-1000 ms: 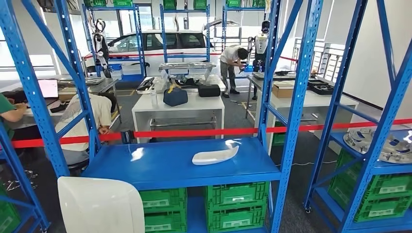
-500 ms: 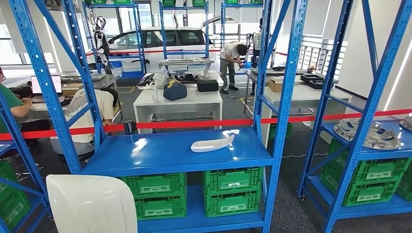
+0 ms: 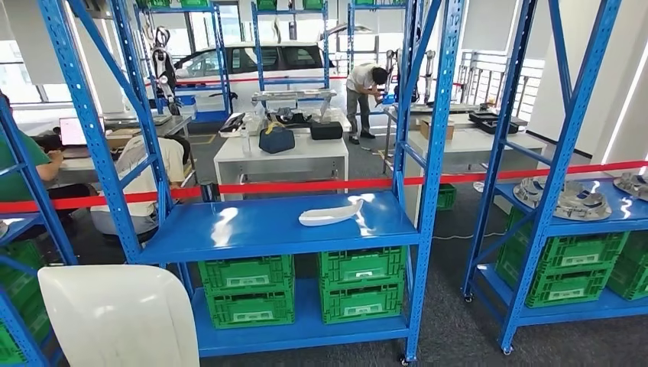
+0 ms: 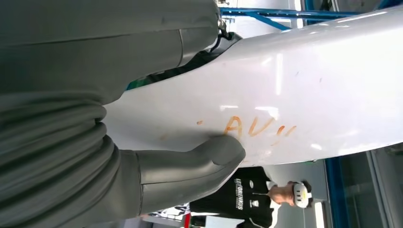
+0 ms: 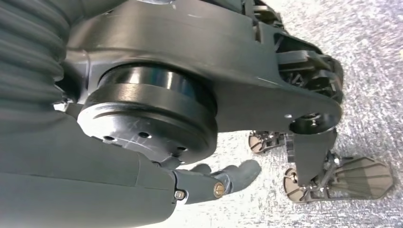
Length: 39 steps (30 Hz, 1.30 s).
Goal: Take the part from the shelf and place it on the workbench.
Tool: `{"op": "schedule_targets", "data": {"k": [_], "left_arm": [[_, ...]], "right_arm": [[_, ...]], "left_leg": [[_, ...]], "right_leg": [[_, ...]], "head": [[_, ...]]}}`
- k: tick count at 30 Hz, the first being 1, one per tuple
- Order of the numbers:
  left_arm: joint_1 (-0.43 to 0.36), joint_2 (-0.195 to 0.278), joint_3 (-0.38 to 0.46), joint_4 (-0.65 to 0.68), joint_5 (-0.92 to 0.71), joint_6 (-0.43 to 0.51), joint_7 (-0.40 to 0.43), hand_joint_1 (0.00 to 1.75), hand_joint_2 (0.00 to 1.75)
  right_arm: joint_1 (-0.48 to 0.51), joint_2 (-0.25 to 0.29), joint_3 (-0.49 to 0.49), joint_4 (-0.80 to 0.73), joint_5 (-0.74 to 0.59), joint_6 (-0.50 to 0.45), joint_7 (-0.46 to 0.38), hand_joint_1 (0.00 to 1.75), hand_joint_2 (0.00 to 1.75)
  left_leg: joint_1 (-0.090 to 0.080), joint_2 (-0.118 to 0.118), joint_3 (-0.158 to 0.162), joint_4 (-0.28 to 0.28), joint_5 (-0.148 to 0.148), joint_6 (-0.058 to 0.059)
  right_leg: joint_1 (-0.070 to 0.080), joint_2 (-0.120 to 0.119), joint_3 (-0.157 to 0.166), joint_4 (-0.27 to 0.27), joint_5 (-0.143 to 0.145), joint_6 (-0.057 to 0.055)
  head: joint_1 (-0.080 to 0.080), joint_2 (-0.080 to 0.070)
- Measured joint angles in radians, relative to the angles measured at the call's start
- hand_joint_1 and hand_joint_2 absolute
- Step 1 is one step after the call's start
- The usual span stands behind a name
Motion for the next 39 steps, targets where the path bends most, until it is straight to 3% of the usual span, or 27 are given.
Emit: {"op": "schedule_targets", "data": {"k": [1, 2, 3, 5, 6, 7, 8, 9, 10, 12, 14, 16, 17, 19, 21, 22, 23, 24, 26, 28, 29, 31, 32, 33, 36, 37, 39], "left_arm": [[-0.001, 0.000, 0.000, 0.000, 0.000, 0.001, 0.000, 1.75, 1.75], [-0.001, -0.001, 0.000, 0.001, -0.001, 0.001, 0.000, 1.75, 1.75], [-0.002, -0.002, 0.001, 0.001, -0.001, 0.002, 0.000, 1.75, 1.75], [-0.002, -0.002, 0.001, 0.001, -0.001, 0.002, 0.000, 1.75, 1.75], [-0.001, -0.002, 0.001, 0.001, -0.002, 0.002, 0.000, 1.75, 1.75], [-0.001, -0.003, 0.001, 0.002, -0.002, 0.002, 0.000, 1.75, 1.75], [0.000, -0.003, 0.001, 0.003, -0.002, 0.002, 0.000, 1.75, 1.75], [0.001, -0.003, 0.001, 0.003, -0.002, 0.002, 0.000, 1.75, 1.75], [0.001, -0.003, 0.001, 0.004, -0.002, 0.002, 0.000, 1.75, 1.75], [0.001, -0.002, 0.001, 0.001, -0.002, 0.002, 0.000, 1.75, 1.75], [0.001, -0.002, 0.002, 0.000, -0.002, 0.002, 0.000, 1.75, 1.75], [0.002, -0.002, 0.003, 0.000, -0.002, 0.002, -0.001, 1.75, 1.75], [0.003, -0.002, 0.004, 0.000, -0.002, 0.002, -0.001, 1.75, 1.75], [0.004, 0.001, 0.006, 0.001, -0.002, 0.003, -0.002, 1.75, 1.75], [0.004, 0.002, 0.008, 0.004, -0.001, 0.003, -0.002, 1.75, 1.75], [0.004, 0.002, 0.008, 0.006, -0.001, 0.003, -0.003, 1.75, 1.75], [0.004, 0.002, 0.008, 0.009, 0.001, 0.003, -0.003, 1.75, 1.75], [0.003, 0.002, 0.008, 0.011, 0.003, 0.003, -0.003, 1.75, 1.75], [-0.001, 0.002, 0.008, 0.014, 0.006, 0.002, -0.002, 1.75, 1.75], [-0.010, 0.002, 0.007, 0.014, 0.009, 0.002, 0.000, 1.75, 1.75], [-0.013, 0.002, 0.007, 0.014, 0.010, 0.002, 0.000, 1.75, 1.75], [-0.014, 0.003, 0.008, 0.015, 0.012, 0.002, 0.000, 1.75, 1.75], [-0.013, 0.003, 0.008, 0.015, 0.013, 0.002, 0.001, 1.75, 1.75], [-0.012, 0.002, 0.008, 0.016, 0.015, 0.003, 0.001, 1.75, 1.75], [-0.004, 0.002, 0.008, 0.016, 0.017, 0.004, 0.000, 1.75, 1.75], [0.000, 0.002, 0.008, 0.017, 0.017, 0.005, 0.001, 1.75, 1.75], [0.007, 0.001, 0.009, 0.016, 0.017, 0.007, 0.002, 1.75, 1.75]], "right_arm": [[0.001, 0.000, 0.000, 0.000, 0.000, 0.000, -0.004, 0.00, 1.75], [0.002, -0.001, 0.000, 0.000, 0.000, 0.001, -0.007, 0.00, 1.75], [0.003, -0.001, 0.000, 0.000, 0.000, 0.001, -0.010, 0.00, 1.75], [0.003, -0.001, 0.000, 0.000, 0.000, 0.002, -0.014, 0.00, 1.75], [0.002, -0.002, 0.000, 0.000, 0.000, 0.002, -0.015, 0.00, 1.75], [0.002, -0.002, 0.000, 0.000, 0.000, 0.002, -0.015, 0.00, 1.75], [0.002, -0.002, 0.000, 0.000, 0.000, 0.002, -0.015, 0.00, 1.75], [0.003, -0.003, 0.000, 0.000, 0.000, 0.002, -0.015, 0.00, 1.75], [0.003, -0.003, 0.000, 0.000, 0.000, 0.002, -0.015, 0.00, 1.75], [0.003, -0.004, 0.000, 0.000, 0.000, 0.003, -0.015, 0.00, 1.75], [0.003, -0.004, 0.000, 0.000, -0.001, 0.004, -0.016, 0.00, 1.75], [0.003, -0.004, 0.000, 0.000, -0.001, 0.008, -0.017, 0.00, 1.75], [0.003, -0.003, 0.000, 0.000, -0.002, 0.011, -0.019, 0.00, 1.75], [0.002, -0.003, 0.000, 0.000, -0.005, 0.017, -0.024, 0.00, 1.75], [0.001, -0.003, 0.000, 0.000, -0.008, 0.020, -0.029, 0.00, 1.75], [0.001, -0.003, 0.000, 0.000, -0.009, 0.022, -0.029, 0.00, 1.75], [0.000, -0.003, 0.000, 0.000, -0.010, 0.022, -0.029, 0.00, 1.75], [-0.001, -0.003, 0.000, 0.000, -0.011, 0.023, -0.029, 0.00, 1.75], [-0.002, -0.001, 0.000, 0.000, -0.014, 0.023, -0.028, 0.00, 1.75], [-0.002, 0.001, 0.000, 0.000, -0.015, 0.023, -0.027, 0.00, 1.75], [-0.002, 0.002, 0.000, 0.000, -0.015, 0.023, -0.026, 0.00, 1.75], [-0.001, 0.001, 0.000, 0.000, -0.015, 0.023, -0.025, 0.00, 1.75], [0.000, 0.000, 0.000, 0.000, -0.014, 0.024, -0.024, 0.00, 1.75], [0.000, 0.000, 0.000, 0.000, -0.014, 0.026, -0.023, 0.00, 1.75], [-0.001, -0.001, 0.000, 0.000, -0.015, 0.030, -0.022, 0.00, 1.75], [-0.001, -0.001, 0.000, 0.000, -0.016, 0.031, -0.021, 0.00, 1.75], [0.000, -0.002, 0.000, 0.000, -0.018, 0.032, -0.020, 0.00, 1.75]], "left_leg": [[0.001, 0.003, -0.009, -0.004, 0.011, 0.008], [0.004, 0.005, -0.018, -0.006, 0.024, 0.017], [0.007, 0.008, -0.030, -0.009, 0.038, 0.024], [0.009, 0.010, -0.058, -0.008, 0.065, 0.031], [0.009, 0.011, -0.074, -0.006, 0.079, 0.031], [0.010, 0.011, -0.092, -0.003, 0.092, 0.030], [0.011, 0.011, -0.112, 0.002, 0.104, 0.027], [0.013, 0.011, -0.132, 0.008, 0.115, 0.023], [0.014, 0.011, -0.151, 0.017, 0.124, 0.018], [0.015, 0.010, -0.183, 0.038, 0.137, 0.006], [0.014, 0.010, -0.198, 0.049, 0.150, -0.006], [0.015, 0.010, -0.202, 0.050, 0.161, -0.018], [0.017, 0.009, -0.209, 0.058, 0.148, -0.024], [0.019, 0.006, -0.233, 0.125, 0.067, -0.035], [0.020, 0.005, -0.257, 0.250, -0.027, -0.041], [0.020, 0.005, -0.260, 0.302, -0.043, -0.042], [0.019, 0.005, -0.250, 0.329, -0.036, -0.040], [0.019, 0.005, -0.223, 0.319, -0.012, -0.036], [0.015, 0.003, -0.122, 0.205, 0.021, -0.022], [0.008, 0.002, -0.022, 0.062, 0.000, -0.009], [0.004, 0.002, 0.000, 0.021, -0.013, -0.004], [0.002, 0.003, -0.007, 0.000, 0.000, 0.006], [0.004, 0.005, -0.014, -0.004, 0.013, 0.013], [0.007, 0.007, -0.025, -0.007, 0.028, 0.021], [0.010, 0.011, -0.072, -0.007, 0.070, 0.032], [0.009, 0.012, -0.091, -0.004, 0.084, 0.032], [0.010, 0.013, -0.132, 0.006, 0.108, 0.029]], "right_leg": [[-0.001, 0.002, -0.003, -0.001, 0.002, 0.006], [-0.001, 0.005, -0.010, 0.011, -0.016, 0.012], [-0.001, 0.007, -0.021, 0.042, -0.055, 0.016], [-0.004, 0.011, -0.050, 0.159, -0.166, 0.023], [-0.005, 0.011, -0.061, 0.227, -0.202, 0.026], [-0.005, 0.011, -0.063, 0.277, -0.212, 0.029], [-0.006, 0.011, -0.051, 0.299, -0.199, 0.032], [-0.008, 0.011, -0.021, 0.284, -0.173, 0.034], [-0.011, 0.011, 0.026, 0.233, -0.151, 0.036], [-0.012, 0.014, 0.128, 0.092, -0.161, 0.034], [-0.008, 0.016, 0.170, 0.017, -0.192, 0.020], [-0.007, 0.015, 0.157, 0.013, -0.183, 0.000], [-0.008, 0.013, 0.147, 0.013, -0.173, -0.010], [-0.010, 0.009, 0.122, 0.012, -0.151, -0.024], [-0.007, 0.008, 0.093, 0.014, -0.126, -0.028], [-0.006, 0.007, 0.078, 0.015, -0.113, -0.028], [-0.004, 0.007, 0.062, 0.016, -0.100, -0.028], [-0.002, 0.006, 0.046, 0.017, -0.088, -0.027], [0.001, 0.007, 0.020, 0.019, -0.064, -0.024], [0.003, 0.007, 0.007, 0.017, -0.042, -0.016], [0.001, 0.007, 0.005, 0.014, -0.031, -0.010], [-0.001, 0.007, 0.001, 0.003, -0.009, 0.003], [-0.001, 0.009, -0.005, 0.005, -0.016, 0.010], [-0.001, 0.011, -0.014, 0.022, -0.042, 0.015], [0.000, 0.014, -0.051, 0.183, -0.194, 0.028], [0.000, 0.014, -0.057, 0.245, -0.219, 0.031], [-0.001, 0.014, -0.032, 0.294, -0.197, 0.034]], "head": [[-0.001, 0.000], [0.000, 0.000], [0.001, 0.000], [0.003, 0.000], [0.003, 0.000], [0.003, 0.000], [0.004, 0.000], [0.004, 0.000], [0.004, 0.000], [0.006, 0.000], [0.007, 0.000], [0.007, 0.000], [0.006, 0.000], [0.004, 0.000], [0.003, 0.000], [0.003, 0.000], [0.002, 0.000], [0.002, 0.000], [0.002, 0.000], [0.003, 0.000], [0.003, 0.000], [0.003, 0.000], [0.003, 0.000], [0.004, 0.000], [0.008, 0.000], [0.008, 0.000], [0.009, 0.000]]}}
